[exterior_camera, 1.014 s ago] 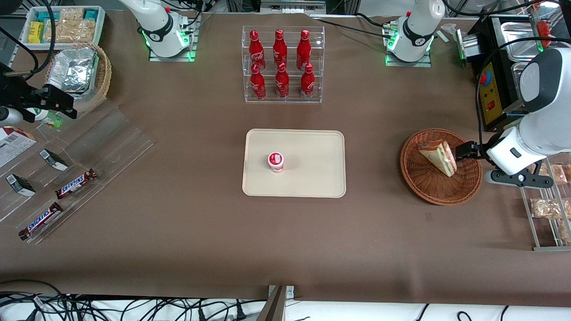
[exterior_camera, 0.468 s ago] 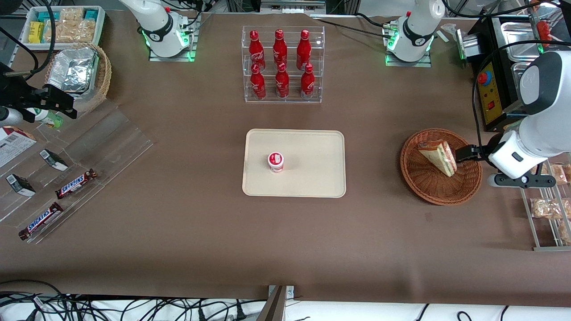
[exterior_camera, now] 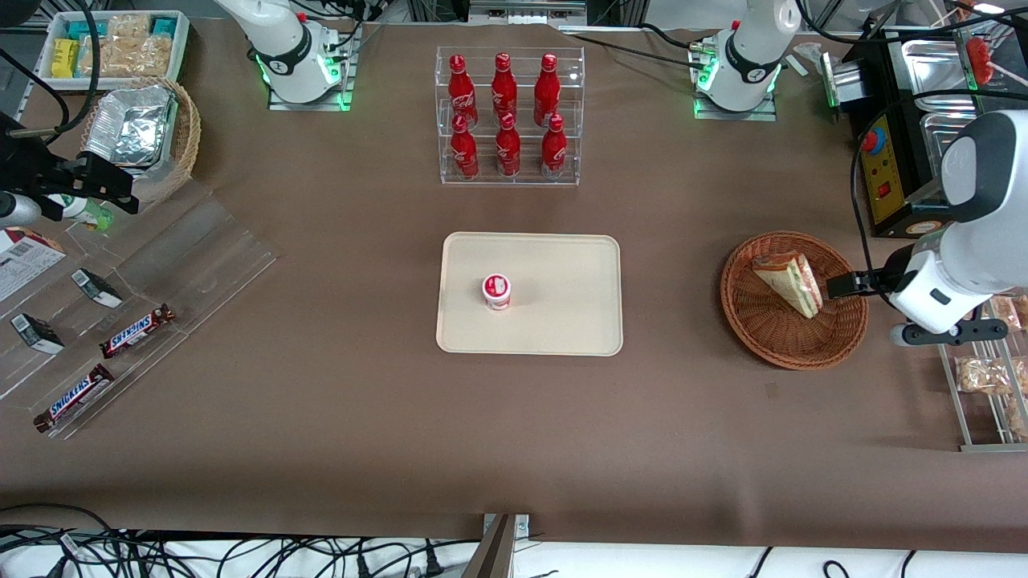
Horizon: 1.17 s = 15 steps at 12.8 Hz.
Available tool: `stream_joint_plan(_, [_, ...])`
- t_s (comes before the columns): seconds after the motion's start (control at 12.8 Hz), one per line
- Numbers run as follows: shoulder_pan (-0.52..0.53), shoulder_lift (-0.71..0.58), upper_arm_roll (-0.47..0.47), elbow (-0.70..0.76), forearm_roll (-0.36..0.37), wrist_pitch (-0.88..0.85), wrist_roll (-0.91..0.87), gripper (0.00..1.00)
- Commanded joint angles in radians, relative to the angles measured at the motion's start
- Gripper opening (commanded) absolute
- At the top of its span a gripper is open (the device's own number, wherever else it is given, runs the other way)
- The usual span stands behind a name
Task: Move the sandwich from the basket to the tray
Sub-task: 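Move the left gripper over the wrapped sandwich in the wicker basket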
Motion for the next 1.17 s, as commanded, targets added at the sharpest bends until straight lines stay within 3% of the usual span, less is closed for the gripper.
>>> stream_joint_plan(0.0, [0.009, -0.003, -0.004, -0.077, 0.049, -0.022, -0.031, 1.0])
stream_joint_plan(0.31, [0.032, -0.023, -0.004, -0.163, 0.047, 0.028, -0.141, 1.0])
stream_joint_plan(0.62, [0.064, -0.184, -0.006, -0.477, 0.035, 0.324, -0.173, 1.0])
stream_joint_plan(1.09, [0.062, -0.249, -0.006, -0.687, 0.033, 0.553, -0.378, 1.0])
